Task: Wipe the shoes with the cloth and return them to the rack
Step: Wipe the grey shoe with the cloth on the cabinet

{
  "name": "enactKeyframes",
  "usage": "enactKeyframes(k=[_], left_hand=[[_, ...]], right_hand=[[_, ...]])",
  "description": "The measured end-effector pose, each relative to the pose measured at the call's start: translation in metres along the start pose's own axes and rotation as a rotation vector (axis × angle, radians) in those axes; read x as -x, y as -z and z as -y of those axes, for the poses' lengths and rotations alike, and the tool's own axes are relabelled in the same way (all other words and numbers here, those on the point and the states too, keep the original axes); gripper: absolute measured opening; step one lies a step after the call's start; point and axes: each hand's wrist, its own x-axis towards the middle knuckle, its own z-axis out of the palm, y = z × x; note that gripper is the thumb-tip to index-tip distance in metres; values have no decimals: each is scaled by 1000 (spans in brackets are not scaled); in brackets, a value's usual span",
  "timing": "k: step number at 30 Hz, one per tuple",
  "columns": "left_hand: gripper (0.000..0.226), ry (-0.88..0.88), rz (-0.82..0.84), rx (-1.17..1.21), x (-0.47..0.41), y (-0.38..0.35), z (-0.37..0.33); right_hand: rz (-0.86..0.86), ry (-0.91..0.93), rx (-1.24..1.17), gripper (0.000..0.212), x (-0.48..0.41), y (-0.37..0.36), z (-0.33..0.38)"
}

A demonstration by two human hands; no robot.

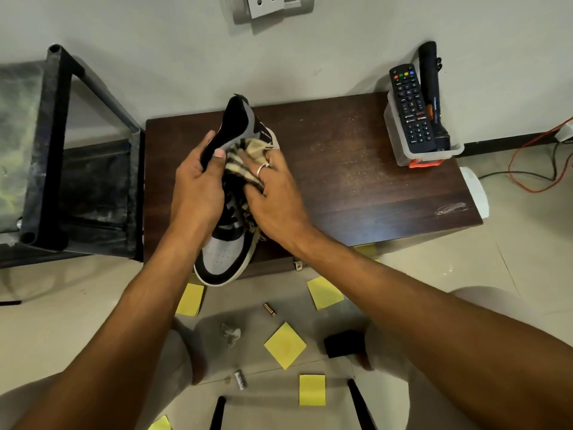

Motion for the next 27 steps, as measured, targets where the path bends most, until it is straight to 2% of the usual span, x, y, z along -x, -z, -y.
enactKeyframes(k=[8, 10, 12, 15, 18, 24, 27], left_hand=[[43, 2, -2, 15, 3, -6, -5], [43, -9, -28, -18, 4, -7, -7], [44, -13, -36, -33, 5, -8, -9], [44, -21, -23, -55, 4, -7, -7], [44, -26, -11, -61, 3, -5, -6], [44, -5, -22, -63, 4, -6, -4], [42, -7, -39, -85, 2, -5, -6]], right_hand=[[139, 163, 186, 22, 5, 13, -10], [106, 208, 224, 20, 4, 17, -12], [6, 239, 197, 27, 1, 21, -15], [-124, 125, 140, 45, -8, 22, -16], [-40, -3, 106, 51, -10, 15, -13], [106, -100, 216, 21, -3, 26, -14], [88, -162, 220, 12, -3, 36, -11]])
